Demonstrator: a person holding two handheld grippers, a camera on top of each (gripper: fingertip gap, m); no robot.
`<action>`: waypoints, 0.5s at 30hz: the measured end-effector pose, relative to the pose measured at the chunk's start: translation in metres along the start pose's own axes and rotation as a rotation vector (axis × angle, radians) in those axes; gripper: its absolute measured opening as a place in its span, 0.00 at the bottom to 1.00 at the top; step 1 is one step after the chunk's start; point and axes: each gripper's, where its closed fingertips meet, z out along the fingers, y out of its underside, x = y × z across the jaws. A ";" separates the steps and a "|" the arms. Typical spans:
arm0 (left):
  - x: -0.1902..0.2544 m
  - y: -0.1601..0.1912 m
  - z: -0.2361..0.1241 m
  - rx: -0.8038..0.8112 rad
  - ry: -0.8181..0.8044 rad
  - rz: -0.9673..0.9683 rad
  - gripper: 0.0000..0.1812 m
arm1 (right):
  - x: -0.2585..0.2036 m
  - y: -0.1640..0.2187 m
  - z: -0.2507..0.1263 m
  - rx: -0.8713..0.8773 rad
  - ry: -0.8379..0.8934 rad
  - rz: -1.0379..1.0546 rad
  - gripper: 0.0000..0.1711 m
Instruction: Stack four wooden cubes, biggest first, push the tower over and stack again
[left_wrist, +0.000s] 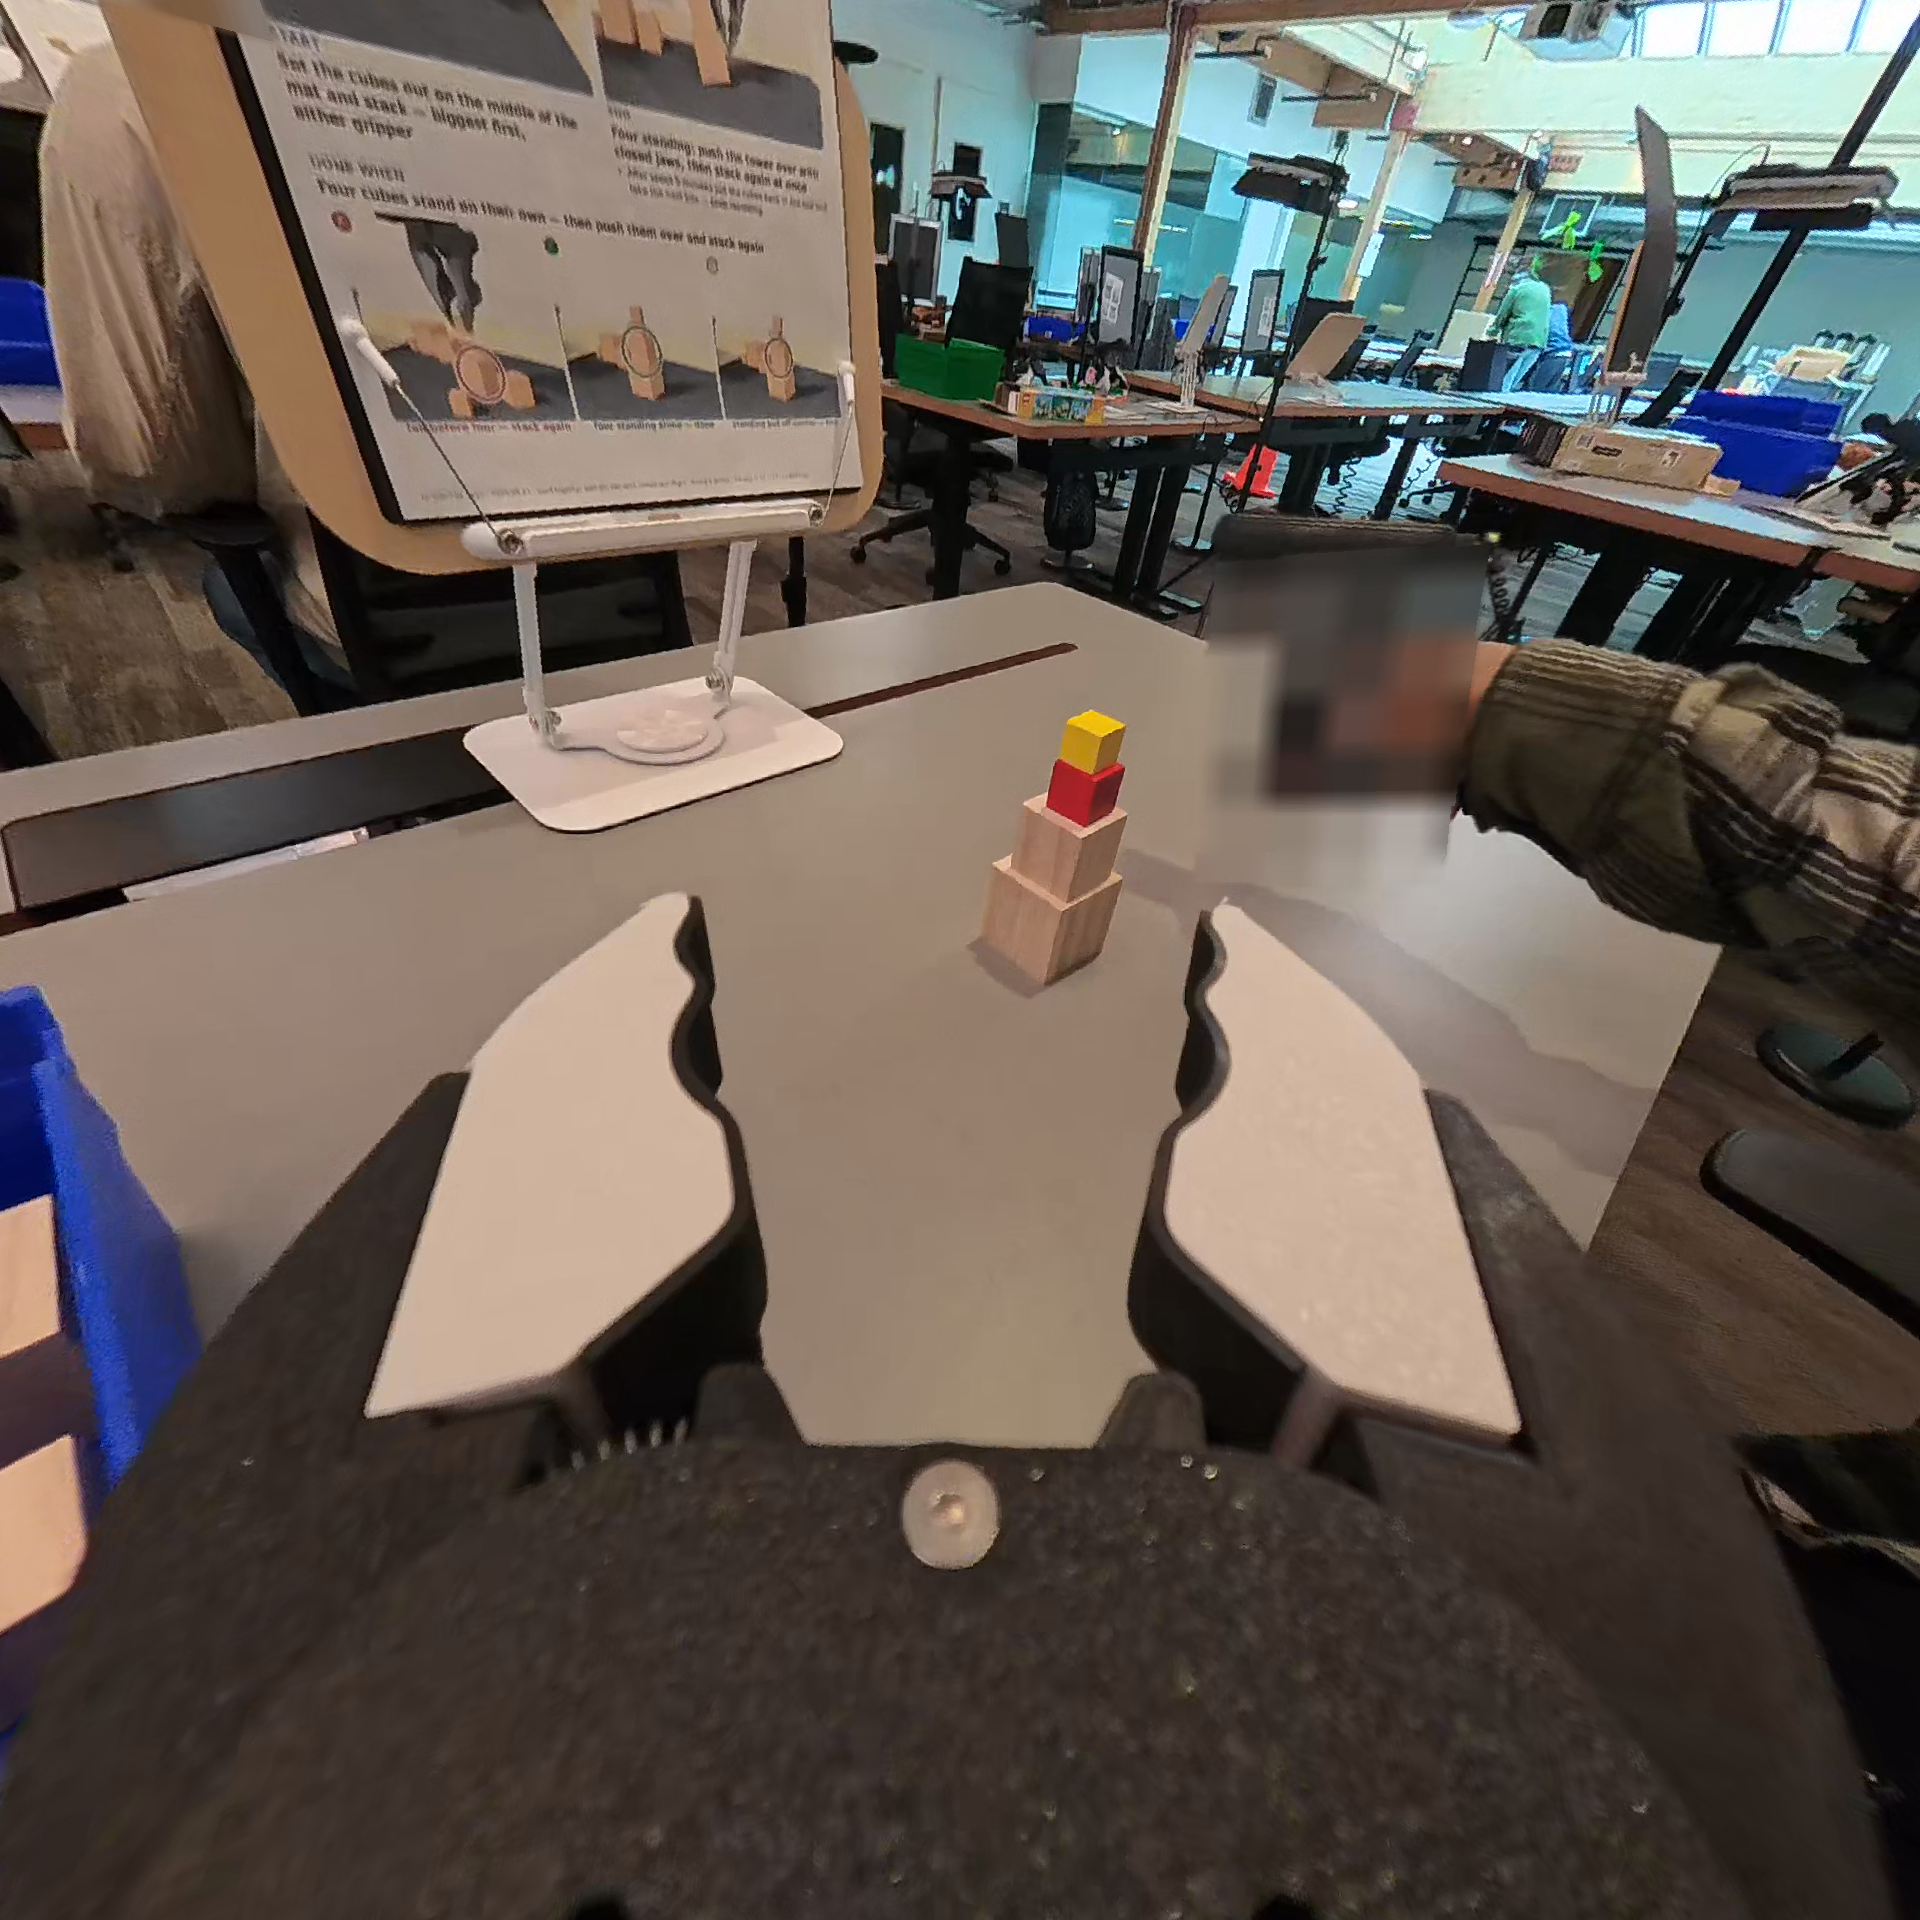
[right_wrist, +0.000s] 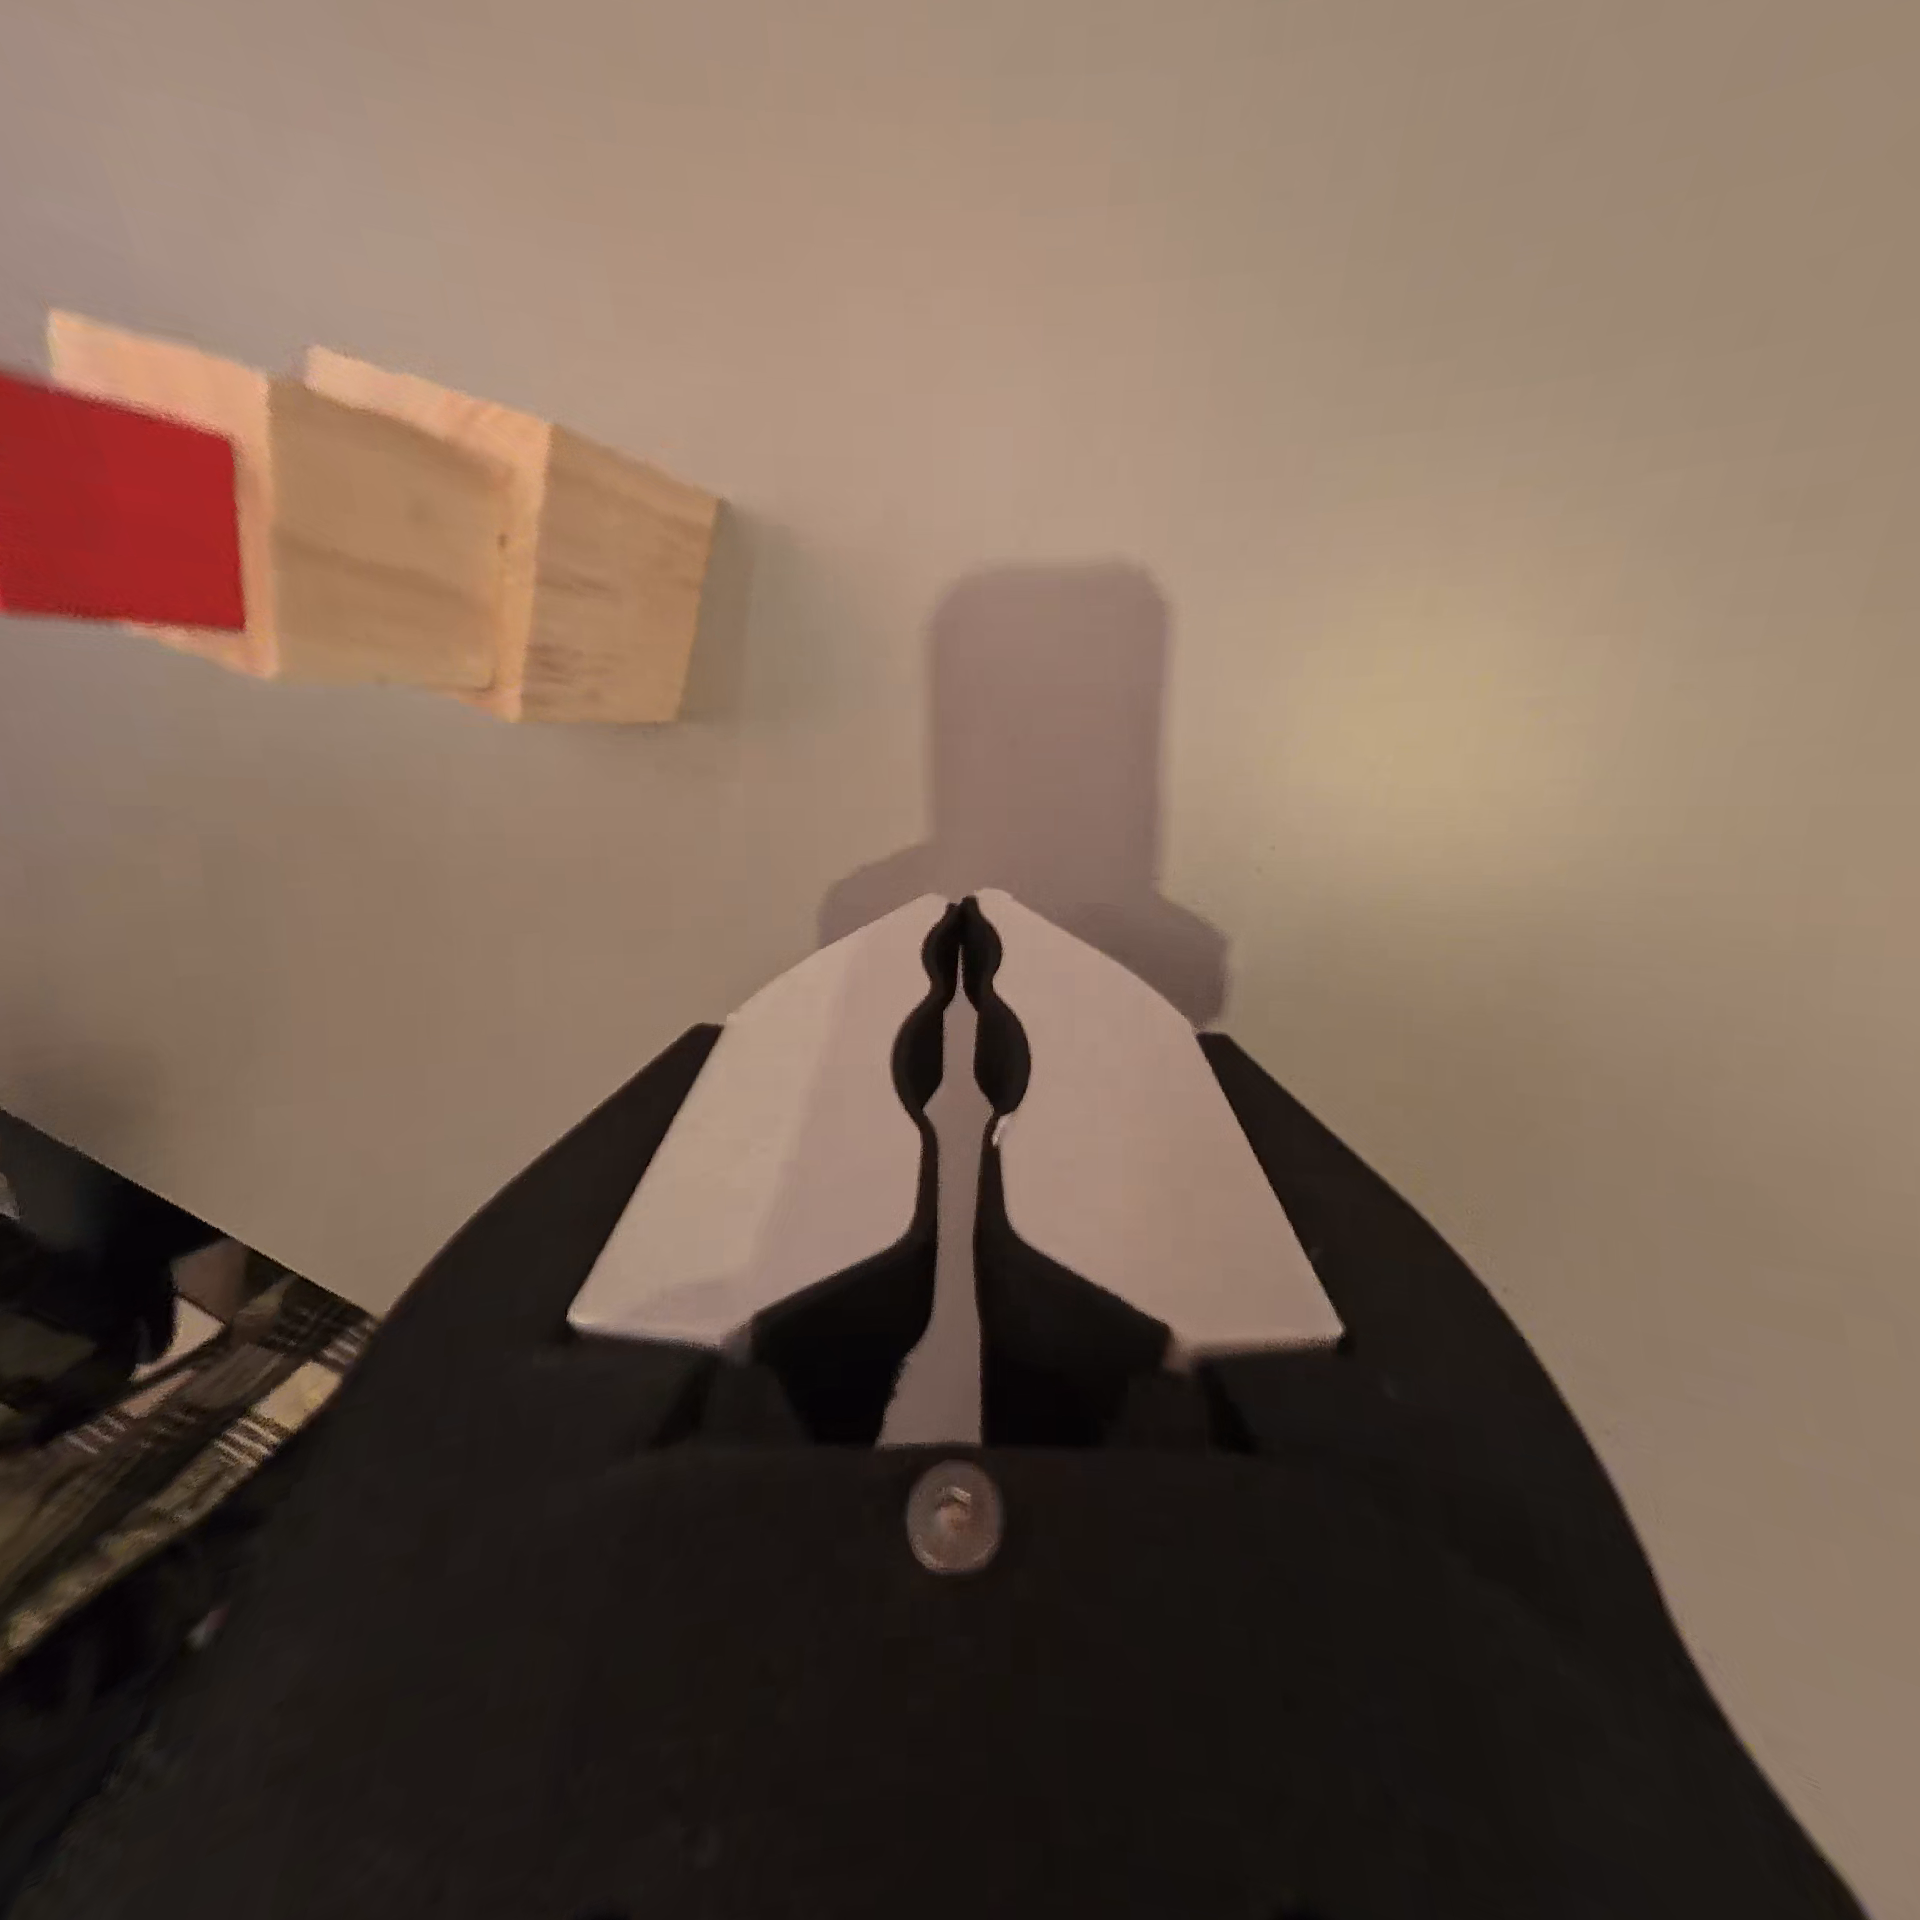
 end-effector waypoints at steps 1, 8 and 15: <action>0.002 -0.002 -0.002 0.001 0.002 0.008 0.48 | 0.002 -0.001 0.001 -0.016 0.011 0.039 0.00; 0.003 -0.006 -0.008 0.003 -0.010 0.045 0.47 | -0.005 -0.008 0.001 -0.110 0.053 0.213 0.00; 0.002 -0.003 -0.008 -0.009 0.009 0.034 0.47 | -0.037 -0.030 0.002 -0.102 0.059 0.206 0.00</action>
